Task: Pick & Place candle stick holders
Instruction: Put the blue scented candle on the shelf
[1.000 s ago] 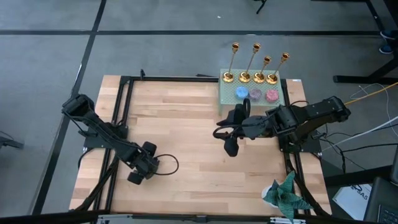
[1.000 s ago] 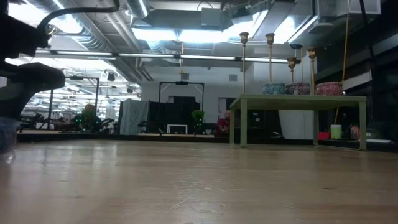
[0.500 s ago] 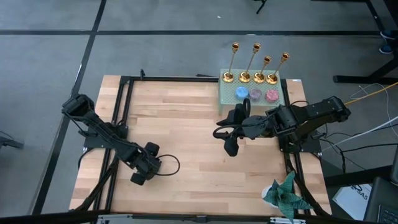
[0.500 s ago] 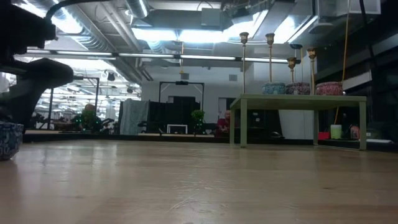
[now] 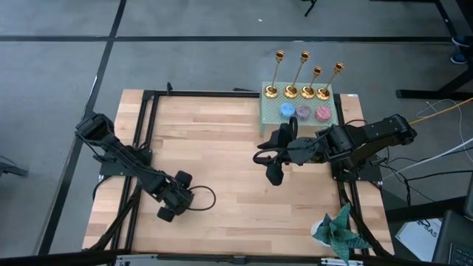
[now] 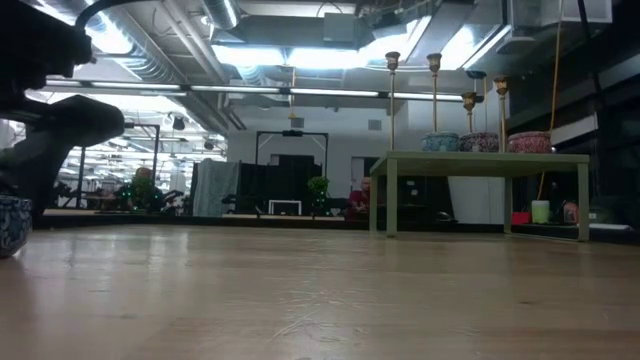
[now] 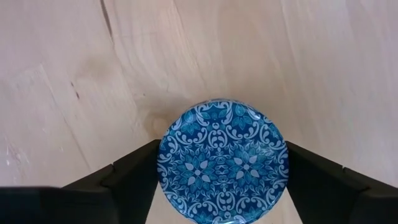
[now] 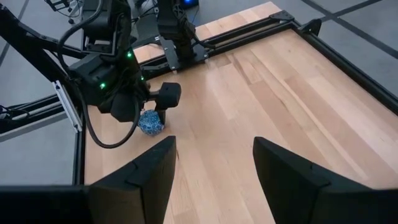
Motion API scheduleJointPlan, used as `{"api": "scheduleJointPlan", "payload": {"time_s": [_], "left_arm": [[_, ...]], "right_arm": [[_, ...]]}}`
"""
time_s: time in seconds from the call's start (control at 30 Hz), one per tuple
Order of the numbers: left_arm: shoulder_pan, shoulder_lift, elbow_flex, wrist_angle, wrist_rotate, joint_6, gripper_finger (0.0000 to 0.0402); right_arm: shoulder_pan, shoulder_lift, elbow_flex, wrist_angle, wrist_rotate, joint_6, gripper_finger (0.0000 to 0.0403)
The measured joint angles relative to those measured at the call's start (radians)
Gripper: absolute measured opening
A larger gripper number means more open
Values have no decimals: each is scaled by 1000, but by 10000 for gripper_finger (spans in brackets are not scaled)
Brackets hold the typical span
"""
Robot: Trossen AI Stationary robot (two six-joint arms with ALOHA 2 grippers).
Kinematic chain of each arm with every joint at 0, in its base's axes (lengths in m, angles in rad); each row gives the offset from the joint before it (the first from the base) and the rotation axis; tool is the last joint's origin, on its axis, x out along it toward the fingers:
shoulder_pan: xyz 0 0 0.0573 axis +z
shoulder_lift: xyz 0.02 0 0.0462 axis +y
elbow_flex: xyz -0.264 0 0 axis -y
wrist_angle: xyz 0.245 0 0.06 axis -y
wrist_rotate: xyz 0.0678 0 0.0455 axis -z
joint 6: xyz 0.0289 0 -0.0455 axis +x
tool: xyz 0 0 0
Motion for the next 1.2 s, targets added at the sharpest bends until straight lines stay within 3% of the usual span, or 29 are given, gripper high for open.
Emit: {"api": "scheduleJointPlan", "payload": {"time_s": [0.2, 0.33, 0.47, 0.7, 0.97, 1.2], "left_arm": [[8, 16, 1, 4, 11, -47, 287], [38, -12, -3, 1, 23, -48, 287], [94, -62, -7, -13, 23, -46, 287], [261, -153, 12, -33, 50, 2, 287], [535, -132, 201, -50, 82, 158, 287], [703, 23, 450, -113, 126, 291, 287]], "right_arm": [[0, 0, 0, -1, -9, -51, 218], [0, 0, 0, 0, -83, -73, 218], [0, 0, 0, 0, -147, -71, 218], [0, 0, 0, 0, -149, 7, 218], [-16, 0, 0, -45, -317, -39, 218], [-35, -12, -1, -198, -282, -81, 218]]}}
